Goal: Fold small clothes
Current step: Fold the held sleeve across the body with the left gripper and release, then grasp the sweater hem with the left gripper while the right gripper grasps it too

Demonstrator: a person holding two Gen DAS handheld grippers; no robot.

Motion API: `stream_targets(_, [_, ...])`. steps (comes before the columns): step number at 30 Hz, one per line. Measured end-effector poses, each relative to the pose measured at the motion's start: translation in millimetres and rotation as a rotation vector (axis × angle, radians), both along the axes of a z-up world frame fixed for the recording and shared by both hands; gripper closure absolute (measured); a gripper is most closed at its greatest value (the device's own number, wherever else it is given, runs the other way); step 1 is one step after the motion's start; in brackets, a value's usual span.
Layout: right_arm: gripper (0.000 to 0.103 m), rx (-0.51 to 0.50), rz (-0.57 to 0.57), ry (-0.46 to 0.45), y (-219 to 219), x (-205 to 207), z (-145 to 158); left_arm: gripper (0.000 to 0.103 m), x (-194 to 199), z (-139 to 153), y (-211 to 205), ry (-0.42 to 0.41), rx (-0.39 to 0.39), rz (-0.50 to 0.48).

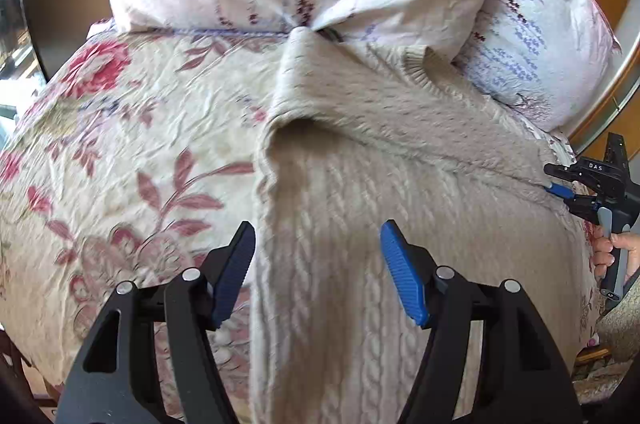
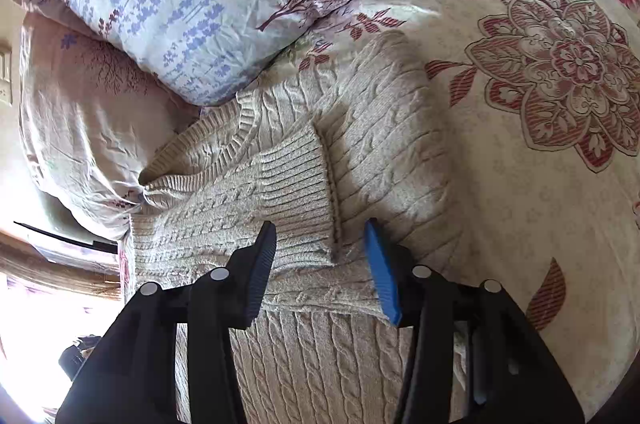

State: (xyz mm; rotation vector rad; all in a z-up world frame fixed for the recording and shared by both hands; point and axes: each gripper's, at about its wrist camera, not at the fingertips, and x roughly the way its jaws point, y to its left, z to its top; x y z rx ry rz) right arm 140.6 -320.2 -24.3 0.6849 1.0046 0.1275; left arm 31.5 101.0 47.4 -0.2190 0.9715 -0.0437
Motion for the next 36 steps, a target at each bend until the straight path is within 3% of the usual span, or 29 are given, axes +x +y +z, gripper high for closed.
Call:
stream_targets(1, [0.089, -0.009, 0.028, 0.0, 6, 1, 0, 0.038, -5, -4, 6, 0.015, 0.002, 0.014])
stream_targets(2, [0.094, -0.024, 0.045, -0.015, 12, 1, 2, 0.038, -10, -8, 11, 0.027, -0.001, 0.024])
stream_targets(5, [0.095, -0.105, 0.011, -0.097, 16, -6, 19, 0.038, -26, -14, 20, 0.048, -0.036, 0.035])
stream_targets(7, [0.095, -0.104, -0.044, -0.109, 7, -7, 24, 0.038, -31, -17, 22, 0.058, -0.051, 0.034])
stream_targets(9, [0.095, -0.141, -0.096, -0.082, 1, -8, 22, 0.038, -35, -19, 20, 0.063, -0.06, 0.024])
stream_targets(12, [0.095, -0.136, -0.083, 0.007, -4, -6, 7, 0.038, -38, -21, 18, 0.073, -0.068, 0.003])
stream_targets(15, [0.083, -0.087, -0.081, 0.022, -11, -23, 12, 0.038, -43, -22, 21, 0.082, -0.099, -0.006])
stream_targets(17, [0.062, -0.066, -0.079, -0.005, -18, -42, 21, 0.038, -47, -22, 25, 0.084, -0.138, -0.006])
stream_targets(20, [0.059, -0.078, -0.093, 0.006, -34, -78, 26, 0.043, -54, -23, 31, 0.086, -0.19, 0.004])
stream_targets(27, [0.059, 0.027, -0.058, 0.105, -53, -155, -12, 0.062, -74, -27, 39, 0.107, -0.285, -0.006])
stream_targets(33, [0.06, 0.267, 0.058, 0.1, -37, -201, -37, 0.076, -100, -35, 40, 0.155, -0.408, -0.005])
stream_targets(36, [0.069, 0.325, 0.124, 0.119, -26, -220, -48, 0.082, -115, -40, 38, 0.176, -0.469, 0.006])
